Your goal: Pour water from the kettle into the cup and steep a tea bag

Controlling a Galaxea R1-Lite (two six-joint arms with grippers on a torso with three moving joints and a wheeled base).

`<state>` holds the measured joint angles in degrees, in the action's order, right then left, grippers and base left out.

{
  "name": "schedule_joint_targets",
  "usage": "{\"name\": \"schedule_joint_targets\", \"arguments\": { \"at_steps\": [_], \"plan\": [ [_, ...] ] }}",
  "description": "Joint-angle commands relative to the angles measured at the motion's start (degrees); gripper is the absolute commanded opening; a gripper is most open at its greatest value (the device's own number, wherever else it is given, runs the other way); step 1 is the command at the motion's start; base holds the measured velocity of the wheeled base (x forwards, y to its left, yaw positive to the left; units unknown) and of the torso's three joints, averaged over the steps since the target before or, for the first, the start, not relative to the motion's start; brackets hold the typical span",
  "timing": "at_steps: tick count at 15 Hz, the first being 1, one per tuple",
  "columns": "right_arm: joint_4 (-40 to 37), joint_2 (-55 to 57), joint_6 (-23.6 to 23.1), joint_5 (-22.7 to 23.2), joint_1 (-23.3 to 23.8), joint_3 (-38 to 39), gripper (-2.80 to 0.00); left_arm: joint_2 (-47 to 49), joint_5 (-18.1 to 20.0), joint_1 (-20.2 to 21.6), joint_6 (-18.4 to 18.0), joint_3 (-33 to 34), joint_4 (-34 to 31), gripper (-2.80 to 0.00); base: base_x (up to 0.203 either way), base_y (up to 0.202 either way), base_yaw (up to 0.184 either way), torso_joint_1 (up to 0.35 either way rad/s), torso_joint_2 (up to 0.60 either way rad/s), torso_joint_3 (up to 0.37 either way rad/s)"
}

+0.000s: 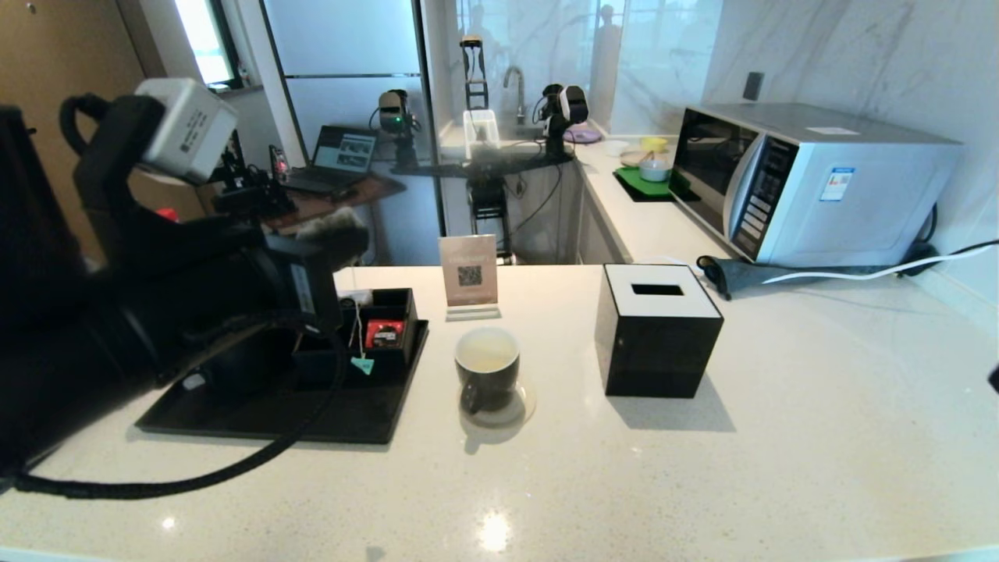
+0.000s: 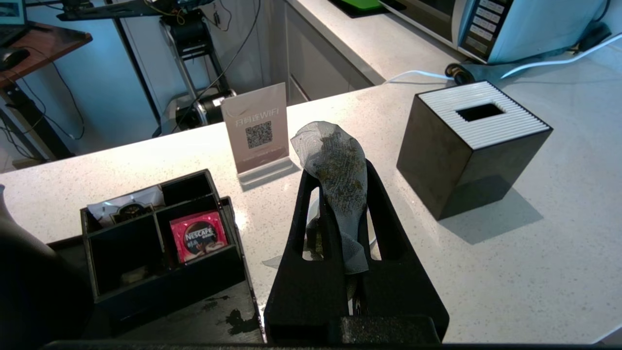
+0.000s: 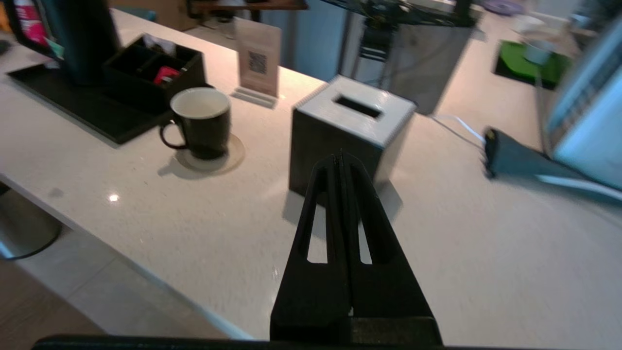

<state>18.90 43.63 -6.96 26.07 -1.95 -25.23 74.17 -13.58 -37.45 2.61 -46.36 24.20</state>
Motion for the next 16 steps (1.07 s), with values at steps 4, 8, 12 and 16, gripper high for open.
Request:
{"name": "schedule_joint_targets", "arguments": {
  "at_steps": [4, 8, 12, 16],
  "plan": [
    [10.94, 29.48, -0.75, 4.52, -15.03, -10.69, -2.8, 2.81, 0.26, -0.2, 0.06, -2.2, 0.31, -2.8, 0.0, 0.0, 0.0, 0.0, 0.0, 0.0],
    [20.81, 43.91, -0.56, 4.93, -23.02, -15.07, -2.8, 5.44, 0.08, -0.75, 0.08, -4.94, 0.41, -2.8, 0.0, 0.0, 0.0, 0.0, 0.0, 0.0],
    [26.93, 54.04, 0.23, 5.04, -30.03, -22.13, 0.0, 7.12, -0.29, -0.78, 0.04, -7.07, 0.37, -2.8, 0.0, 0.0, 0.0, 0.0, 0.0, 0.0],
    [30.53, 58.42, 2.66, 5.23, -33.72, -24.86, 0.0, 8.6, -0.16, -0.78, 0.03, -9.33, 0.33, -2.8, 0.0, 0.0, 0.0, 0.0, 0.0, 0.0]
  ]
}}
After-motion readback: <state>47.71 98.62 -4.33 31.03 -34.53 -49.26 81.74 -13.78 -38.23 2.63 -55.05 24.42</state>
